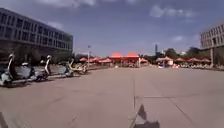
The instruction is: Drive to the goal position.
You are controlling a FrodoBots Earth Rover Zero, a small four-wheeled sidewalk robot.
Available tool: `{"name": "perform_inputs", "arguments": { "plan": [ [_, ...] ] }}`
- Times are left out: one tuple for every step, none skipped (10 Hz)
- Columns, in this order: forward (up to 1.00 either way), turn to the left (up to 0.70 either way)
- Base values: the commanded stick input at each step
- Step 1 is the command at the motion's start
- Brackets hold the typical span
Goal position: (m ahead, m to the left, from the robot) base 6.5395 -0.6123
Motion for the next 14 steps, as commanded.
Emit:
{"name": "perform_inputs", "arguments": {
  "plan": [
    [1.0, -0.23],
    [1.0, 0.0],
    [1.0, 0.0],
    [1.0, 0.0],
    [1.0, 0.0],
    [1.0, 0.0],
    [1.0, 0.0],
    [1.0, 0.0],
    [1.0, 0.0],
    [1.0, 0.0],
    [1.0, 0.0],
    [1.0, 0.0],
    [1.0, 0.0],
    [1.0, 0.0]
  ]
}}
